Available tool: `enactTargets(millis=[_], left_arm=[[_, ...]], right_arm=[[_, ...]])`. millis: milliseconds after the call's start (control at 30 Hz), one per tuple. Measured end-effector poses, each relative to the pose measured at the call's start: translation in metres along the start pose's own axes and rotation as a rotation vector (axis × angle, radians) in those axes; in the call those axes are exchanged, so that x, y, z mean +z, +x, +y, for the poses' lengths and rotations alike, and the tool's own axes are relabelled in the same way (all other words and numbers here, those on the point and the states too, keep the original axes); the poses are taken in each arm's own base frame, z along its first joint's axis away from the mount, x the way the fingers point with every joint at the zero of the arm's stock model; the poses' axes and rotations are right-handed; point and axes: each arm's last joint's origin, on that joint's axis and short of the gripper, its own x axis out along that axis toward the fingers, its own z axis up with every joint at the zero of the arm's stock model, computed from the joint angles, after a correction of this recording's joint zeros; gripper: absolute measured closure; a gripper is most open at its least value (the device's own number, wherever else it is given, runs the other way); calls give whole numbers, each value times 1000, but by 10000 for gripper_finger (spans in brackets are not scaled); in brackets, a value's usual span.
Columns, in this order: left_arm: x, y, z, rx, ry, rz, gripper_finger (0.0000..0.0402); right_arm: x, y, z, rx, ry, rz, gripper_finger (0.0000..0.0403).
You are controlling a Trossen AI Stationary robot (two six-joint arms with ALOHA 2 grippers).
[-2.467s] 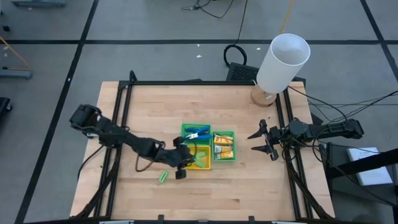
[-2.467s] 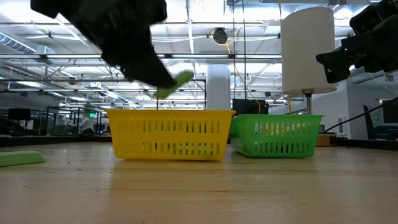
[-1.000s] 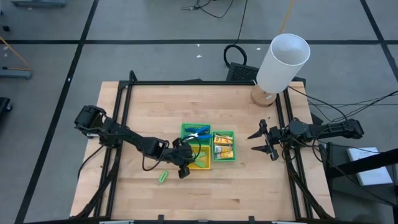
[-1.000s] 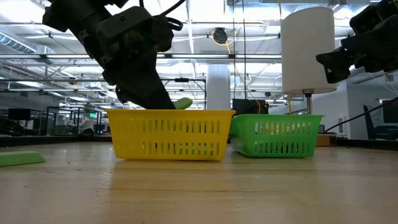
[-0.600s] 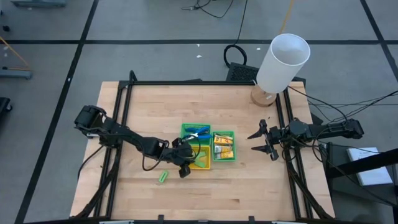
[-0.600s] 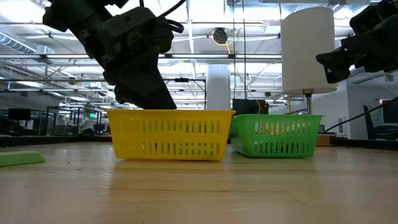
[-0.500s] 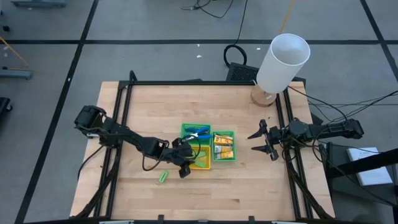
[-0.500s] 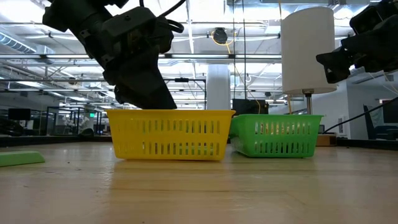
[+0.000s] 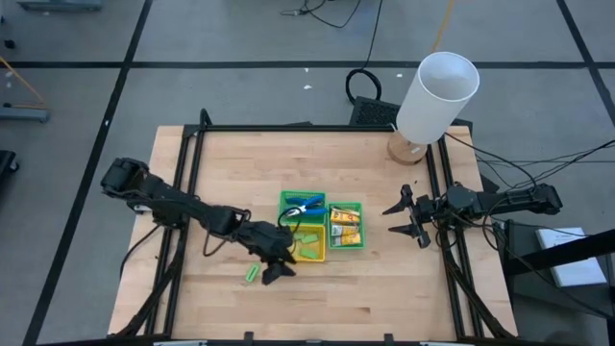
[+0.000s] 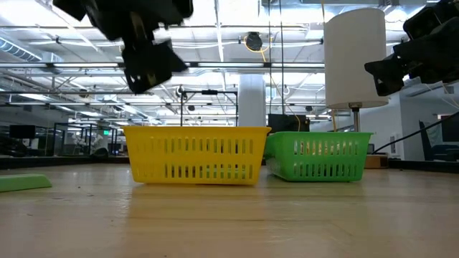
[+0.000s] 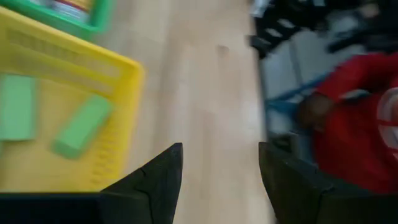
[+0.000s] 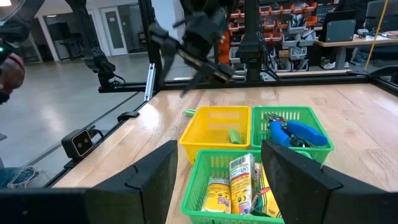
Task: Pick & Place School Supplies
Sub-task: Put the green eraser into the yellow bin
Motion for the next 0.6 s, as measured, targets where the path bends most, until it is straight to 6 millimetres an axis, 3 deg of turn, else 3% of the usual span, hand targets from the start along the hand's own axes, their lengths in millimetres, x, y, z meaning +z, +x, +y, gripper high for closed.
enactTargets(millis=[233, 433, 500, 600], left_arm=[[-12, -15, -38, -159, -42, 35, 210], [-33, -17, -77, -216, -67, -62, 223], [-45, -16, -83, -156, -147, -42, 227], [-62, -16, -80, -45, -400, 54, 235]], right_arm=[[0, 0, 0, 0, 0, 0, 177], [0, 0, 0, 0, 0, 0, 177], [0, 0, 0, 0, 0, 0, 177], [0, 0, 0, 0, 0, 0, 177]])
